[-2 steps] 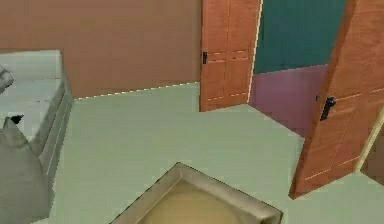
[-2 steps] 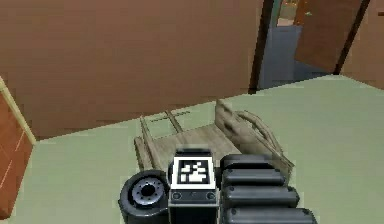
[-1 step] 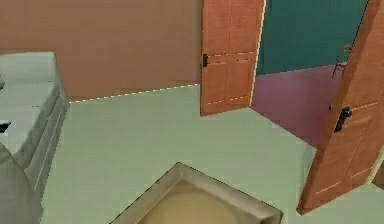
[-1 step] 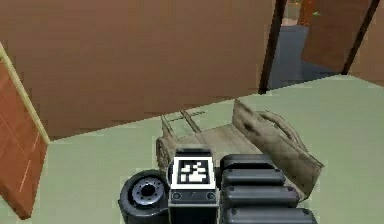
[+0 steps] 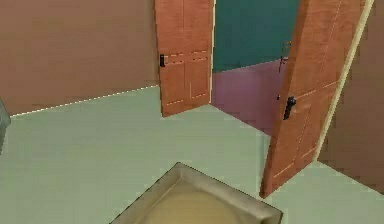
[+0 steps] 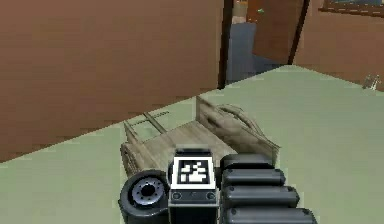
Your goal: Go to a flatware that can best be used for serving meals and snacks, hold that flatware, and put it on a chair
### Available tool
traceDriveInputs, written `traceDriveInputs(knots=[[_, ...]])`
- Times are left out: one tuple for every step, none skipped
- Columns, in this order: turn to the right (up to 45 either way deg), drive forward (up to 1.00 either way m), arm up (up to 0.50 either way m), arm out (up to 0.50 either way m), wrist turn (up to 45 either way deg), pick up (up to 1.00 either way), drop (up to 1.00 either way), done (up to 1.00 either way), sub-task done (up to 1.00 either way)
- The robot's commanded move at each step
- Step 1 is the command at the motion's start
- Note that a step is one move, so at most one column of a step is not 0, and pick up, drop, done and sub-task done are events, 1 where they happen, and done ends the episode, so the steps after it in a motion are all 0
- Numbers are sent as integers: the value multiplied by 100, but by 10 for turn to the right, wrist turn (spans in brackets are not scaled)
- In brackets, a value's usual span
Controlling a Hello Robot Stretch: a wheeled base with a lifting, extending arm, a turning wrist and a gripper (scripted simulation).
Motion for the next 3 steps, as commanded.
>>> traceDriveInputs(knots=[[0, 100, 0, 0, 0, 0, 0, 0, 0], [90, 0, 0, 0, 0, 0, 0, 0, 0], [0, 20, 0, 0, 0, 0, 0, 0, 0]])
